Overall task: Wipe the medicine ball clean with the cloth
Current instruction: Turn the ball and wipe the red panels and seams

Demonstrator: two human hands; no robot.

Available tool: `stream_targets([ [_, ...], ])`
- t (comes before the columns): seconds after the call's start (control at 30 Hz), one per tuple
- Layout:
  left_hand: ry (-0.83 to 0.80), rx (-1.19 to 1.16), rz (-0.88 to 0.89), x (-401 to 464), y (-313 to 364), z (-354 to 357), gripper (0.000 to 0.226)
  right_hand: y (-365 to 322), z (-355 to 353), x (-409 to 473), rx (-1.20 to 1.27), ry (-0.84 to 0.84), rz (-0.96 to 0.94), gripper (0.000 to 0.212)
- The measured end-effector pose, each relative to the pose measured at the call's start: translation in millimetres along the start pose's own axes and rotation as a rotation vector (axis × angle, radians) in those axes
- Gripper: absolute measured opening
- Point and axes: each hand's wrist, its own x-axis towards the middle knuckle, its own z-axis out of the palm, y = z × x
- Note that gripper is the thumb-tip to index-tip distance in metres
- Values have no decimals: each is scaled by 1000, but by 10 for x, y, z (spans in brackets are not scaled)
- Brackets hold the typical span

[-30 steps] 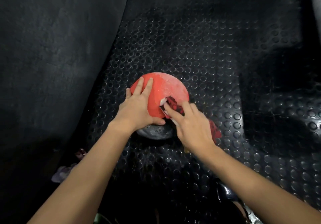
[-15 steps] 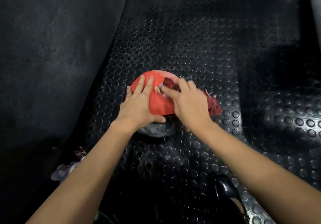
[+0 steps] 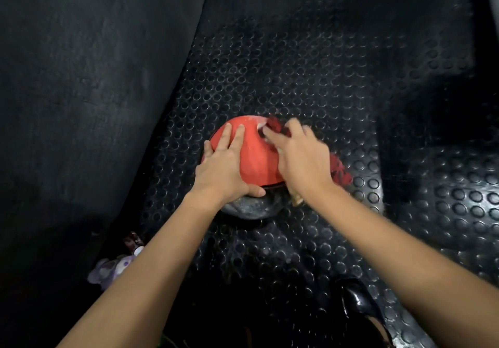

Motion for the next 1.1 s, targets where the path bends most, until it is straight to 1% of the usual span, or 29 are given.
stream_targets([
  [0.1,-1,-28,-8,-4,-35,-4,134,27,30,-321,-12,43,-179,42],
  [0.13,2,-34,-4,-16,-36,10,134,97,45,-296,-1,23,-161,42],
  [0.23,20,-20,5,-22,-32,33,133,245,100,-68,95,-3,120,43],
  [0.3,13,-19,-1,-9,-38,16,134,142,105,-144,139,28,166,43],
  [0.37,7,-30,-3,14,-62,-2,134,24,109,-352,150,47,38,44],
  [0.43,10,-42,-2,9,-68,-5,134,41,145,-503,92,67,-90,48],
  [0.47,14,-43,0,3,-57,4,133,90,152,-478,83,70,-88,48],
  [0.57,27,-26,-2,19,-25,9,132,111,170,-309,152,59,128,47],
  [0.6,27,-27,-5,25,-22,5,133,63,165,-323,160,71,153,47],
  [0.63,26,-32,-6,28,-27,7,134,16,155,-366,162,80,128,46],
  [0.67,26,-40,-5,24,-40,6,134,-17,164,-435,151,76,64,46],
  [0.73,29,-57,-7,3,-66,11,134,10,219,-571,70,84,-79,55],
  [0.77,31,-62,-6,-8,-67,19,134,70,235,-574,43,99,-110,58],
  [0.8,35,-62,-3,-13,-59,25,133,121,230,-538,54,104,-82,56],
  [0.9,43,-45,-4,35,-37,4,133,95,207,-386,155,66,157,48],
  [0.93,36,-47,-9,42,-31,-2,133,55,202,-395,168,71,176,48],
  [0.97,31,-51,-11,44,-35,3,133,18,204,-431,164,83,146,49],
  [1.07,38,-60,-7,13,-46,12,133,34,257,-621,98,122,-30,54],
  [1.1,39,-61,-6,-1,-45,22,133,97,271,-612,100,119,-34,53],
])
